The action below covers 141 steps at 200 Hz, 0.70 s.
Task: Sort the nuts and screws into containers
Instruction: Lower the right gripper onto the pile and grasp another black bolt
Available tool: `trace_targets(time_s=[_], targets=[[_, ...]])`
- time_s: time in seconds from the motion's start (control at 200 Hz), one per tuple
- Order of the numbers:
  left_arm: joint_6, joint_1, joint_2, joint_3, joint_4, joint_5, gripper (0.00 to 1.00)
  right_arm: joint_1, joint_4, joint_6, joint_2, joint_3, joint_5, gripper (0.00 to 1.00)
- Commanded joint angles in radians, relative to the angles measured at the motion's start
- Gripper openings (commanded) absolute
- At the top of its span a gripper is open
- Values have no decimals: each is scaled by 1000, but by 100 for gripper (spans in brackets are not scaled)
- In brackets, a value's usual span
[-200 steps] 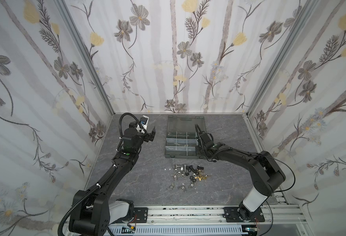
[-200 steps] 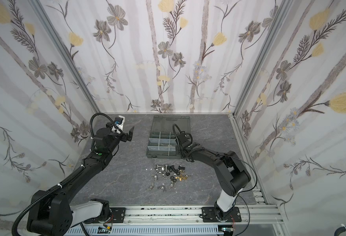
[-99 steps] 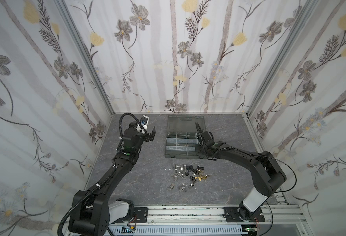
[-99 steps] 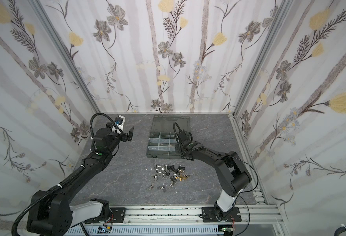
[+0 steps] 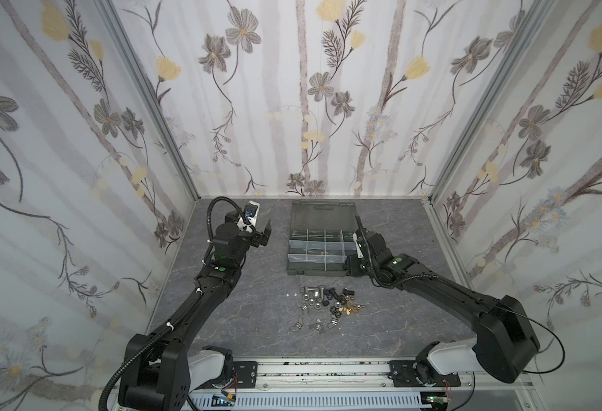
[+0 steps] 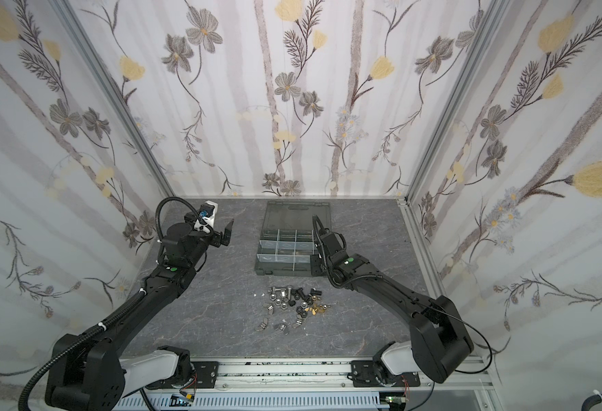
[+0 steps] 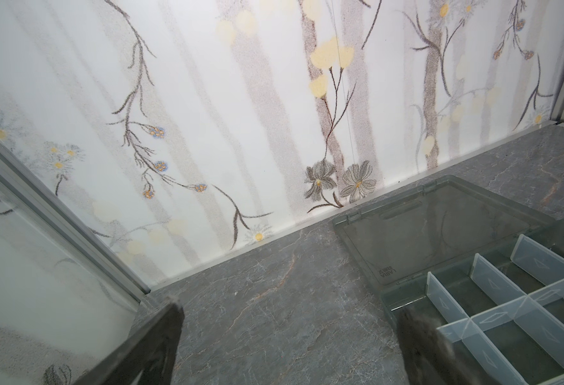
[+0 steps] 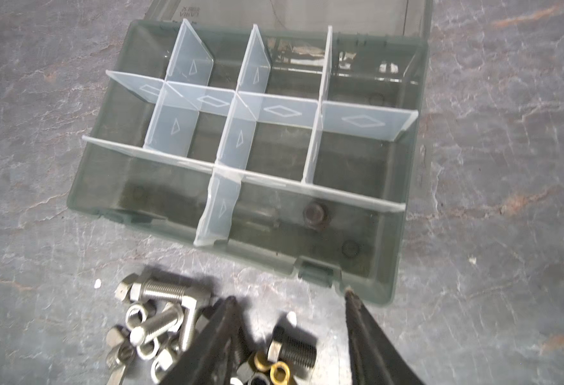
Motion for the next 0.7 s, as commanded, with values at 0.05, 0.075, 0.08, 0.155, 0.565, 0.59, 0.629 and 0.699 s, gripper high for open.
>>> trace_targets(time_s=[0.05, 0.075, 0.08, 0.155, 0.565, 0.59, 0.629, 0.699], targets=[[14, -6, -7, 4, 14, 14, 100, 40, -95, 169, -89, -73, -43, 52], [14, -8, -7, 5, 14, 14, 100, 46, -95, 187, -99, -89, -57, 52], [14, -7, -7, 5, 14, 14, 100, 47, -95, 190, -100, -92, -60, 52], [15, -12, -8, 5, 11, 14, 100, 64, -82, 227, -115, -127, -94, 53], [26, -22, -24, -4, 5, 11, 100, 73, -86, 366, 93, -75, -170, 60], [26, -22, -24, -3, 5, 10, 100, 73, -93, 393, 106, -67, -172, 61], [26, -22, -24, -4, 6, 11, 100, 73, -107, 427, 126, -55, -176, 62], [26, -23, -25, -5, 6, 16, 100, 78, -133, 462, 153, -35, -171, 63]])
